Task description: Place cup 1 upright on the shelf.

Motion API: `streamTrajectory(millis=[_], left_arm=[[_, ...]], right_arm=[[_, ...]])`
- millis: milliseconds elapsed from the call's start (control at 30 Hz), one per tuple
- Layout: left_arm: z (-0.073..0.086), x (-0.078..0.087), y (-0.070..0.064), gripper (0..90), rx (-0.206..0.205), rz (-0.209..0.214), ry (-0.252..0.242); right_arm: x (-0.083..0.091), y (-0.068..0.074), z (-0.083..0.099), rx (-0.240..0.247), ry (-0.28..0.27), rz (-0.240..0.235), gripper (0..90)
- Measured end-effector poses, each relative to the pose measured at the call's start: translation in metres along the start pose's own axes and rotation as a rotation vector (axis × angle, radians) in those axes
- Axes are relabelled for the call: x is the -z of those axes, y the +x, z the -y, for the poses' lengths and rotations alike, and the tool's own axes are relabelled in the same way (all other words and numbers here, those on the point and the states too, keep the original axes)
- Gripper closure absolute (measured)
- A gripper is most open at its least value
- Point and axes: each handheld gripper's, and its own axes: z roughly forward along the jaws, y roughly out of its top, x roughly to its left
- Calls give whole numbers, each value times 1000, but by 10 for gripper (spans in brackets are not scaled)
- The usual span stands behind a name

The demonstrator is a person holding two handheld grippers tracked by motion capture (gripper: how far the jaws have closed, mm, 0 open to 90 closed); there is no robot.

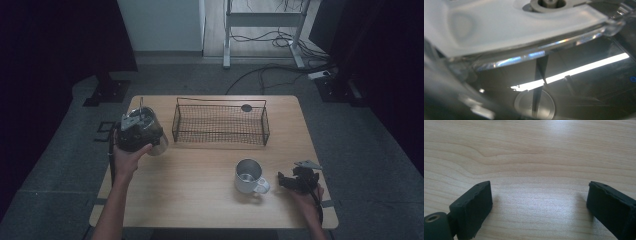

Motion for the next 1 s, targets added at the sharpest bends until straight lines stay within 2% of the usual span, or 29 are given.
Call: streamTrajectory(millis=[533,800,1000], left_arm=[[-19,-2,-7,40,0,4,-18],[-23,-4,-10,40,4,11,-18],[-29,-10,-17,40,-1,15,-14]], right_arm=[[0,0,0,0,-1,0,63],[0,0,0,-1,-2,0,63],[0,0,0,0,-4,-1,65]])
